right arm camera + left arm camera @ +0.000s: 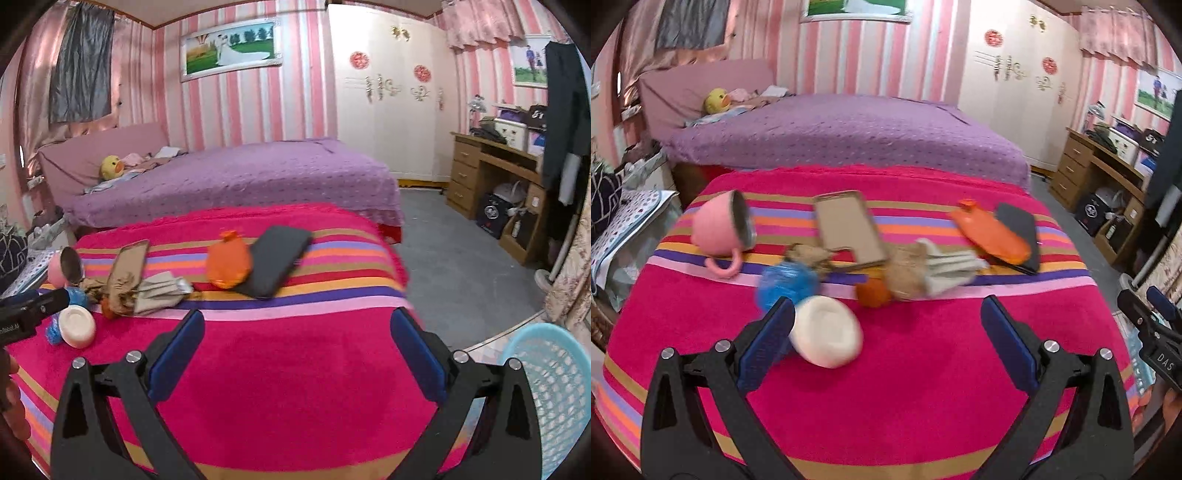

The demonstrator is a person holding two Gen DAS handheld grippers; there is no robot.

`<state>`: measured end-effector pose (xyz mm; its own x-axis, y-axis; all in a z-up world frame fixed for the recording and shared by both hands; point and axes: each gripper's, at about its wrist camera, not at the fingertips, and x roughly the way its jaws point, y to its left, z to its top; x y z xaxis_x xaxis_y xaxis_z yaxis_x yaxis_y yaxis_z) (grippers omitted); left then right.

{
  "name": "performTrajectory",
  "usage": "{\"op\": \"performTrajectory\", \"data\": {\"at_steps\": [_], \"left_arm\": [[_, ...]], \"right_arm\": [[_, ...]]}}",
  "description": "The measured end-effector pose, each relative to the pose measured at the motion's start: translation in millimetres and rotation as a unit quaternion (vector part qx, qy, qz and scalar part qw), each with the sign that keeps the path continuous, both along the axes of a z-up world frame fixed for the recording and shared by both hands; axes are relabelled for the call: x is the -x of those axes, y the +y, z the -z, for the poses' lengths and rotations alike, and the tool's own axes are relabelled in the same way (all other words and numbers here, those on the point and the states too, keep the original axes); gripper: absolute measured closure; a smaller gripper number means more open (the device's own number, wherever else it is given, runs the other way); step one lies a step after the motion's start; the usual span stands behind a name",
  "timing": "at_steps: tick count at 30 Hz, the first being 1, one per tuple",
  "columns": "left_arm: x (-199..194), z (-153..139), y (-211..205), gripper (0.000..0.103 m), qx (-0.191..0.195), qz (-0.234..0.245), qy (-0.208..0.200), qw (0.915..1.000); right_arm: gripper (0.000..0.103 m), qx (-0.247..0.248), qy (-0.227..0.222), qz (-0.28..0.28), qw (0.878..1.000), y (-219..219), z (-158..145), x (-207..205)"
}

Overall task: Collect trash
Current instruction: 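Move both tools back toward the blue plastic bag on the bed, then grasp the blue plastic bag with the left tool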

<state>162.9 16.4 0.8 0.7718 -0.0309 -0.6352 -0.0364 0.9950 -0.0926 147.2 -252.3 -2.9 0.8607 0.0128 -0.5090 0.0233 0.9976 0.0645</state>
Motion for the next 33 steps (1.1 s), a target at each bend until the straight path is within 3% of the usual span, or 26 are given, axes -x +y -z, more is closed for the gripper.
{"op": "performTrajectory", "data": {"at_steps": [8, 13, 16, 19, 21, 23, 26, 33], "left_arm": [[-21.0, 23.1, 68.1, 0.006, -0.023, -0.042, 0.030, 0.9984], [-29.3, 45.0, 108.3, 0.010, 0.000, -0.068, 0.063, 0.9957], [-32.2, 56.0, 110.0, 0.018, 0.008, -0.057, 0.082, 0.9950], [-36.2, 63.3, 103.7, 0.034, 0.024, -0.032, 0.083, 0.9957], [-37.4, 64.4, 96.4, 0.065, 0.054, -0.005, 0.082, 0.9951], [-37.7, 65.3, 85.9, 0.079, 0.069, 0.019, 0.087, 0.9936], [-34.9, 64.2, 62.0, 0.081, 0.046, 0.039, 0.081, 0.9949], [-25.6, 45.7, 28.3, 0.084, 0.069, 0.090, 0.054, 0.9921]], "right_arm": [[0.005, 0.013, 0.030, -0.019, 0.999, 38.4, 26.8, -20.1], [0.005, -0.004, 0.056, -0.024, 0.998, 43.4, 40.8, -25.7], [0.005, -0.002, 0.051, -0.025, 0.998, 44.0, 38.3, -24.9], [0.005, 0.001, 0.049, -0.027, 0.998, 43.9, 37.8, -24.9], [0.005, -0.001, 0.050, -0.030, 0.998, 42.7, 38.3, -24.9], [0.005, -0.001, 0.052, -0.030, 0.998, 41.9, 38.4, -25.4], [0.005, -0.003, 0.052, -0.026, 0.998, 36.6, 38.5, -24.8], [0.005, 0.005, 0.044, -0.015, 0.999, 26.0, 35.9, -23.4]]}}
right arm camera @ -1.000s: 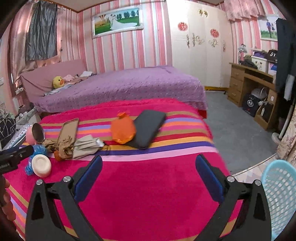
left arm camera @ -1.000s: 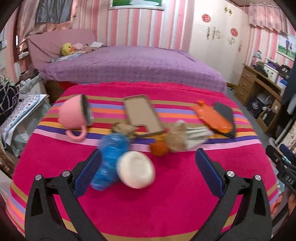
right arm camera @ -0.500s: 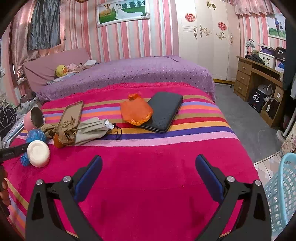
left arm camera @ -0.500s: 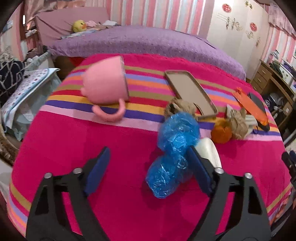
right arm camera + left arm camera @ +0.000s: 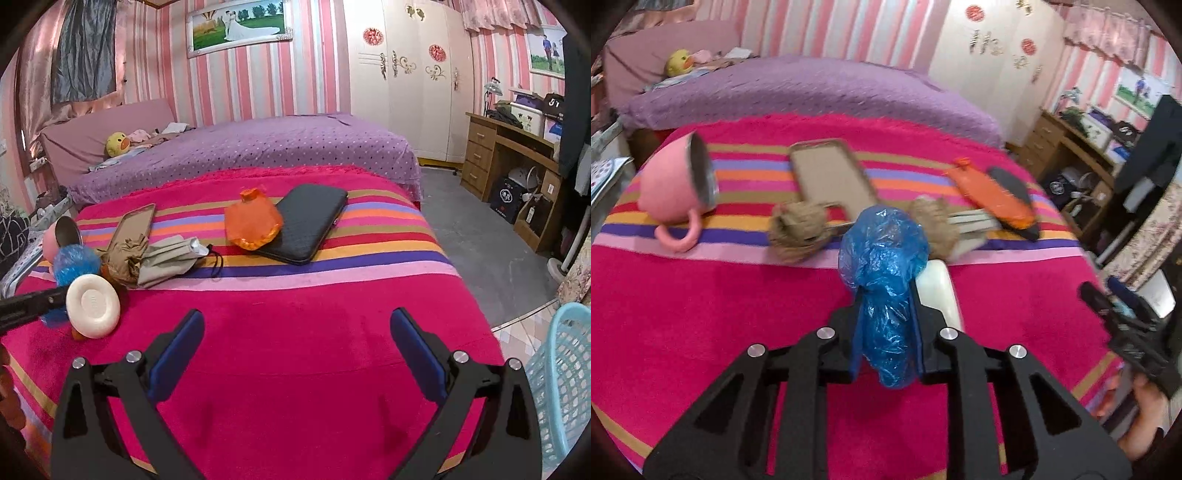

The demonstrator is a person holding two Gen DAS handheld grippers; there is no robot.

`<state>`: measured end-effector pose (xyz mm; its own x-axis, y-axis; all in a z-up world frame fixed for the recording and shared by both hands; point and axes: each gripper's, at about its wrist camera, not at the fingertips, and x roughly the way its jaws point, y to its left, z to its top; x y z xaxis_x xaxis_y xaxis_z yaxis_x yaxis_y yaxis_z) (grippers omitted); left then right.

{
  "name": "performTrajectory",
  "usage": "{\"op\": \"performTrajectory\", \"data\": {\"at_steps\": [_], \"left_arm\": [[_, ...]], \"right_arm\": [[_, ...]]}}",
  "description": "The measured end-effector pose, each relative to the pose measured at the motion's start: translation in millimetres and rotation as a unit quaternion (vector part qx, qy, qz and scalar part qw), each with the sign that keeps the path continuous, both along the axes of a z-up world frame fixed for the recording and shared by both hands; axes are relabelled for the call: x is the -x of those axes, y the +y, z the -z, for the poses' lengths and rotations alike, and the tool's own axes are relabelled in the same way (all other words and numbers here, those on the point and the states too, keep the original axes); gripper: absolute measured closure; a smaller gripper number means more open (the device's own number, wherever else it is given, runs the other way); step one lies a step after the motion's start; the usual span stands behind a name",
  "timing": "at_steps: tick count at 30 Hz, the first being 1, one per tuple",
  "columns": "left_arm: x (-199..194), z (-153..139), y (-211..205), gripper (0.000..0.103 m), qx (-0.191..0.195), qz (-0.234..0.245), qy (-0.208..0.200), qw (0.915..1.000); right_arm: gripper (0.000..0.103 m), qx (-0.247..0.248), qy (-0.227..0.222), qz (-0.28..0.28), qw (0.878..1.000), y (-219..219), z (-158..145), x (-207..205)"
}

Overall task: Collect trash
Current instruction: 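Grasp the blue plastic bag with the left tool, then hold the blue bag in the left tool while the right tool grasps the white round lid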

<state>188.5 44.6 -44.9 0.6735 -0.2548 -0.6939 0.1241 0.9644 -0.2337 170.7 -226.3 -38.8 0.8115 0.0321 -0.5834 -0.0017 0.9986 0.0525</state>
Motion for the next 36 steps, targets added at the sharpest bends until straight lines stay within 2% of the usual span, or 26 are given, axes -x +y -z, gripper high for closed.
{"op": "performTrajectory", "data": {"at_steps": [3, 9, 13, 19, 21, 28, 31, 36], "left_arm": [[5.9, -11.9, -5.4, 0.084, -0.029, -0.003, -0.025, 0.9993], [17.8, -26.6, 34.2, 0.084, -0.048, -0.055, -0.044, 0.9963], [16.1, -18.6, 59.5, 0.084, -0.054, -0.080, -0.029, 0.9949], [13.8, -2.8, 79.9, 0.084, -0.056, -0.088, -0.009, 0.9945], [12.3, 0.2, 81.3, 0.084, -0.055, -0.090, -0.003, 0.9944], [19.9, 8.8, 95.8, 0.084, -0.048, -0.094, 0.005, 0.9944], [19.8, 12.1, 102.4, 0.084, -0.046, -0.098, 0.010, 0.9940], [17.1, 17.3, 103.5, 0.083, -0.042, -0.103, 0.016, 0.9937]], "right_arm": [[0.005, 0.013, -0.002, 0.000, 1.000, 1.6, -1.0, 0.9], [0.005, 0.020, 0.000, -0.011, 1.000, 9.4, -1.9, 0.9], [0.005, 0.026, 0.004, -0.025, 0.999, 22.8, 0.6, 0.9], [0.005, 0.017, 0.016, -0.054, 0.998, 47.7, 5.3, -0.5], [0.005, 0.007, 0.023, -0.071, 0.997, 60.2, 6.2, -1.8], [0.005, 0.024, 0.041, -0.113, 0.992, 106.2, 11.3, -5.3], [0.005, 0.011, 0.049, -0.128, 0.990, 116.5, 11.4, -7.4], [0.005, 0.024, 0.069, -0.134, 0.988, 127.8, 18.6, -15.0]]}}
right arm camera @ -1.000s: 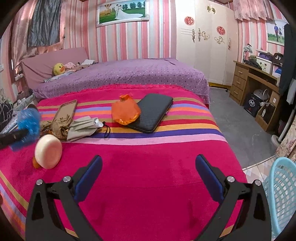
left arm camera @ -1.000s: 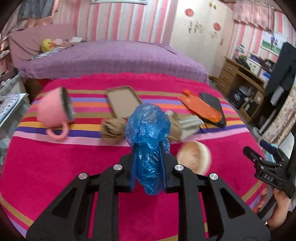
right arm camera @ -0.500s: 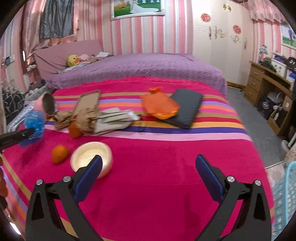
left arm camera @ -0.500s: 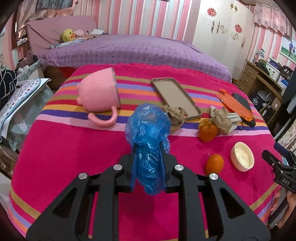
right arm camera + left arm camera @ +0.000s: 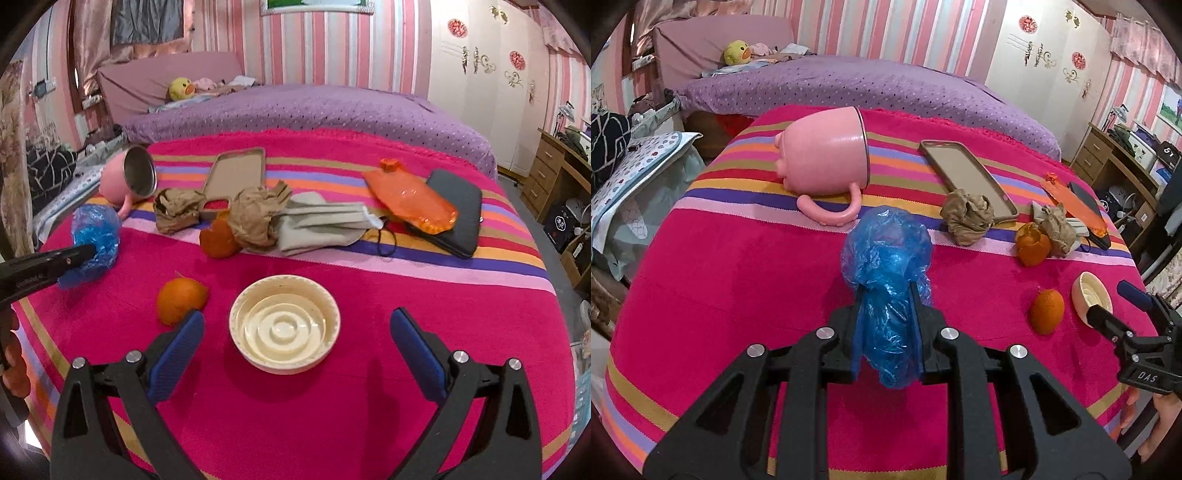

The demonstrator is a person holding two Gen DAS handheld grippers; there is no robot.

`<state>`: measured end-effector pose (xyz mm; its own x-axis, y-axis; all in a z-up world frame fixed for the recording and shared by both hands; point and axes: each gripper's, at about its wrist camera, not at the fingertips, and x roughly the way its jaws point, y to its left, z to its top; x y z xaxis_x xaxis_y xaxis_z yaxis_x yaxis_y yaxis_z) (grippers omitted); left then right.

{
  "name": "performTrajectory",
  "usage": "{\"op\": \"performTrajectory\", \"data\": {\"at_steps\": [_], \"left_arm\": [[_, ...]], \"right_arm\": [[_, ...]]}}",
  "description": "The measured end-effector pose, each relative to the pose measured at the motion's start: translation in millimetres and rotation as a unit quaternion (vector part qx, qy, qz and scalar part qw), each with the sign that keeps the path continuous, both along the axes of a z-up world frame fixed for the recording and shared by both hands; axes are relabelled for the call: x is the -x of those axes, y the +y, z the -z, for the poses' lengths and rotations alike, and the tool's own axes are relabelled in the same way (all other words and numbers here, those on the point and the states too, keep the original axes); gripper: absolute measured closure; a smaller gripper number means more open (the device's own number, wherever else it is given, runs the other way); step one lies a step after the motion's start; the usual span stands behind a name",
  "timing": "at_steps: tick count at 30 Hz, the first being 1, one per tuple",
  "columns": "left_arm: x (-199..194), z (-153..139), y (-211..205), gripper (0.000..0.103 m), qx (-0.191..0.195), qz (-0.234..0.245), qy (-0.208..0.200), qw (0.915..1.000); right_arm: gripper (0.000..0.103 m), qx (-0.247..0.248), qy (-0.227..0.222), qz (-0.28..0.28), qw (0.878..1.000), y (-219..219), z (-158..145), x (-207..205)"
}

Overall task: Collect trash
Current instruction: 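Hold the blue bag in the left tool while the right tool grasps the white round lid, then carry the blue bag and white lid over to the blue basket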

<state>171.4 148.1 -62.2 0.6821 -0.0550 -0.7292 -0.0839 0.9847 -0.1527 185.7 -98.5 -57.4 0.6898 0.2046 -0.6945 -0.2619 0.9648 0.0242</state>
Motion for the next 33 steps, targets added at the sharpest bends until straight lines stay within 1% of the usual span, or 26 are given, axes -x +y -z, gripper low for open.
{"op": "performTrajectory", "data": {"at_steps": [3, 4, 5, 7, 8, 9, 11, 12, 16, 19, 21, 26, 33], "left_arm": [[-2.4, 2.4, -7.7, 0.079, -0.022, 0.003, 0.001, 0.9997], [-3.1, 3.2, -9.8, 0.079, -0.028, 0.003, 0.002, 0.9996], [-3.6, 3.5, -9.8, 0.078, -0.030, 0.002, 0.002, 0.9996], [-4.5, 4.2, -9.5, 0.075, -0.027, 0.000, 0.004, 0.9996], [-5.1, 4.1, -8.5, 0.071, -0.024, -0.002, 0.006, 0.9997], [-5.6, 4.2, -8.3, 0.062, -0.023, -0.005, 0.008, 0.9997], [-7.0, 3.2, -9.0, 0.052, -0.026, -0.013, 0.010, 0.9995], [-7.5, 2.4, -10.5, 0.051, -0.026, -0.014, 0.007, 0.9995], [-10.6, 1.1, -16.7, 0.051, -0.021, -0.009, 0.001, 0.9997], [-12.3, 1.2, -26.1, 0.053, -0.033, -0.004, -0.006, 0.9994], [-12.6, 1.4, -32.1, 0.072, -0.037, 0.005, -0.008, 0.9993], [-10.7, -2.4, -47.9, 0.074, -0.049, 0.013, -0.013, 0.9986], [4.5, -28.5, -81.5, 0.074, -0.048, 0.014, -0.046, 0.9977]], "right_arm": [[0.006, 0.009, 0.002, -0.002, 1.000, 4.4, 0.8, -1.8], [0.012, 0.009, 0.004, -0.004, 1.000, 4.5, 1.5, -2.8], [0.024, 0.007, 0.009, -0.007, 1.000, 4.9, 2.7, -4.5], [0.036, -0.004, 0.024, -0.014, 1.000, 3.4, 6.5, -7.8], [0.042, -0.007, 0.026, -0.016, 1.000, 3.1, 7.5, -8.2], [0.042, -0.011, 0.026, -0.018, 0.999, 2.5, 7.2, -8.1], [0.042, -0.011, 0.017, -0.022, 1.000, 1.9, 4.6, -5.7], [0.042, -0.010, 0.012, -0.022, 1.000, 1.5, 3.4, -4.5], [0.042, -0.006, -0.012, -0.012, 1.000, -11.2, -4.4, 2.3], [0.042, -0.007, -0.018, -0.001, 1.000, -24.7, -7.3, 4.1], [0.042, -0.011, -0.019, 0.006, 1.000, -34.3, -8.4, 4.2], [0.042, -0.010, -0.032, 0.022, 0.999, -57.5, -13.9, 6.1], [0.042, -0.010, -0.049, 0.042, 0.998, -90.5, -19.3, 13.8]]}}
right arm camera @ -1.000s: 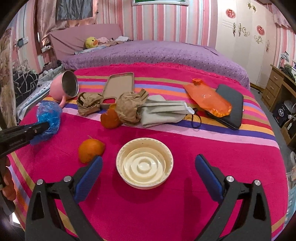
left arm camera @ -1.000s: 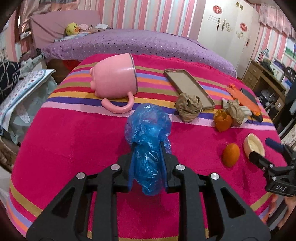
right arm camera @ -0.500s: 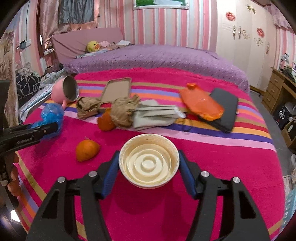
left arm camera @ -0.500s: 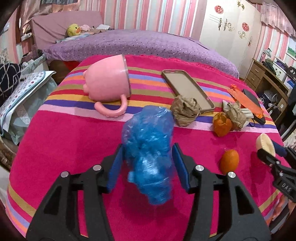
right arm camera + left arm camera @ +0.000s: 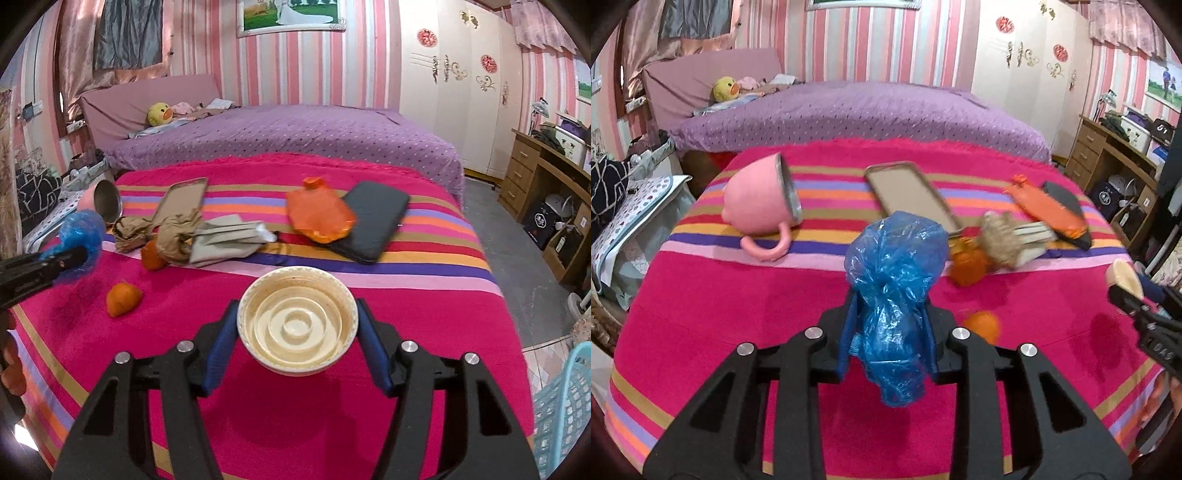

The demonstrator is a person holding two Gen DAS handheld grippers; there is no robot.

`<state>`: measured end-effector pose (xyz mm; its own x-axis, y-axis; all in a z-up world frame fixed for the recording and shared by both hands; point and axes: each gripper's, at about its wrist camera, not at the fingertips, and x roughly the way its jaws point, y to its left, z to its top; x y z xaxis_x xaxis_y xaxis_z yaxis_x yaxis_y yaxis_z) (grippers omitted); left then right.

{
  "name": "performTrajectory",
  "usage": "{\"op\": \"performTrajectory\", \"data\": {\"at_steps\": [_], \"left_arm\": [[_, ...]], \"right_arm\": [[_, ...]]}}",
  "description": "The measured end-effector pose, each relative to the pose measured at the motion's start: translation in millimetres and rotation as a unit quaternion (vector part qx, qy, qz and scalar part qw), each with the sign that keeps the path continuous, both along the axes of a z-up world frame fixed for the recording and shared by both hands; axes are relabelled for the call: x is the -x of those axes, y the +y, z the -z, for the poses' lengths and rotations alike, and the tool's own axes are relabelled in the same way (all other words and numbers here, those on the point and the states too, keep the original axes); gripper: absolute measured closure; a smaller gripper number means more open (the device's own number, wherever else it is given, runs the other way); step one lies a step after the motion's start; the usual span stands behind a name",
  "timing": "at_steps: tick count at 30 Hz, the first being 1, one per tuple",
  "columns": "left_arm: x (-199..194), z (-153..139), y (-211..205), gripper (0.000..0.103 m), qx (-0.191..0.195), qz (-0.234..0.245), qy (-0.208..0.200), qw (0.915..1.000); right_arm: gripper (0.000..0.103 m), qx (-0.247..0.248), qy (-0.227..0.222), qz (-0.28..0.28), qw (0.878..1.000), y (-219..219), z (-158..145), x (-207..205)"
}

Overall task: Collect trash
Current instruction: 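Carry the blue bag and white lid over to the blue basket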

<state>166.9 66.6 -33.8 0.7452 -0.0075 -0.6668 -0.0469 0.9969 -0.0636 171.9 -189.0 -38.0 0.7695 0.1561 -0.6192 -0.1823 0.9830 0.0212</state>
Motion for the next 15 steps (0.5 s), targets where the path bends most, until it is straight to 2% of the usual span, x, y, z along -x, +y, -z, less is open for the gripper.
{"op": "performTrajectory", "data": {"at_steps": [4, 15], "left_arm": [[8.5, -6.6, -26.2, 0.074, -0.008, 0.004, -0.013, 0.9999], [21.1, -13.8, -85.2, 0.074, 0.000, 0.035, -0.031, 0.9989]], "right_arm": [[0.042, 0.004, -0.010, 0.009, 1.000, -16.9, -2.2, 3.6], [0.042, 0.001, -0.022, 0.019, 1.000, -43.9, -5.1, 11.6]]}}
